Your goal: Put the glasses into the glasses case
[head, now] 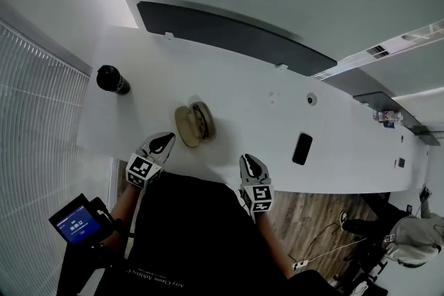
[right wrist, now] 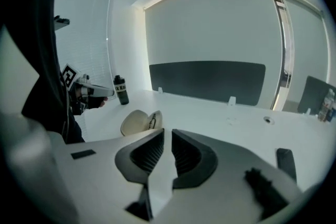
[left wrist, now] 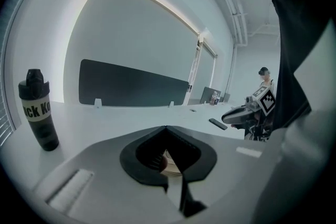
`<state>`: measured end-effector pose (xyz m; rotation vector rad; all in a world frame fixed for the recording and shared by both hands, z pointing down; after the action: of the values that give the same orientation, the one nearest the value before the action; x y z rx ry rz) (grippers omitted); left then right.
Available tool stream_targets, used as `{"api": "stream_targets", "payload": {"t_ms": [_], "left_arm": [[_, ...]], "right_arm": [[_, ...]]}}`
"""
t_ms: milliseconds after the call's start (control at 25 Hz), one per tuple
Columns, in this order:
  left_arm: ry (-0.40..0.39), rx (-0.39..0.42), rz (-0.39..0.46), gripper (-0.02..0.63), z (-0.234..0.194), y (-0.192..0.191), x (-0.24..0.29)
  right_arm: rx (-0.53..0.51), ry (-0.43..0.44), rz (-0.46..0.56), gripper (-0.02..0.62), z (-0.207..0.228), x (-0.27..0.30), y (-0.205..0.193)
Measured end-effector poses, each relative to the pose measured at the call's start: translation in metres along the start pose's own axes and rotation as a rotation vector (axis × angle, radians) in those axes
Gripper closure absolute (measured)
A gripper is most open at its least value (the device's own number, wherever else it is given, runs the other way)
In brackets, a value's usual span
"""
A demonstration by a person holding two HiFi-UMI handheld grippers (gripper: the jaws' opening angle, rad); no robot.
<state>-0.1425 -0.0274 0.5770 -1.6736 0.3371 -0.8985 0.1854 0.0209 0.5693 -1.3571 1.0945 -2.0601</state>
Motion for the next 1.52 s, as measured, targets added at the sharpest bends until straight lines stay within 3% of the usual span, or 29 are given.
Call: {"api": "stream_targets", "payload": {"t_ms": [200, 520, 760, 960, 1160, 1360, 1520], "left_arm": [[-0.029, -0.008, 0.001, 0.600, 0.004, 0.005, 0.012], [0.013, -0.031, 0.026, 0.600, -0.001, 0.016, 0.007], [0.032, -0.061, 0.019, 0.600, 0.004, 0.013, 0.009], [0.018, -0.084, -0.059, 0.600, 0.013, -0.010, 0.011], [0.002, -0.111, -0.091, 0.600, 0.014, -0.020, 0.014], [-0.070, -0.157, -0.148, 0.600, 0.020, -0.035, 0.024], [-0.148, -0.123, -0.277, 0.600, 0.031, -0.067, 0.035]], "right_arm": [[0.147, -0.040, 0.017, 0.572, 0.026, 0.008, 0.006], [0.042, 0.093, 0.024, 0.586, 0.000, 0.034, 0.040], [0.046, 0.131, -0.037, 0.588, -0.002, 0.049, 0.039], [0.007, 0.133, -0.165, 0.589, -0.009, 0.062, 0.013], [0.010, 0.159, -0.205, 0.589, -0.019, 0.059, -0.007], [0.011, 0.173, -0.215, 0.589, -0.020, 0.059, -0.018], [0.041, 0.138, -0.231, 0.589, -0.013, 0.058, -0.029]]}}
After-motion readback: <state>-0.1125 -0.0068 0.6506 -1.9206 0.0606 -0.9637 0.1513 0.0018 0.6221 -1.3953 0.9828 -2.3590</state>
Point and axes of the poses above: the fingertips, and each gripper's own axes: x forward along the fingers, z to its right, y out of its top, the point moved 8 cm from there along -x, backward along the fingers, and after that the axes turned 10 degrees about x, right-handed, at the moved point
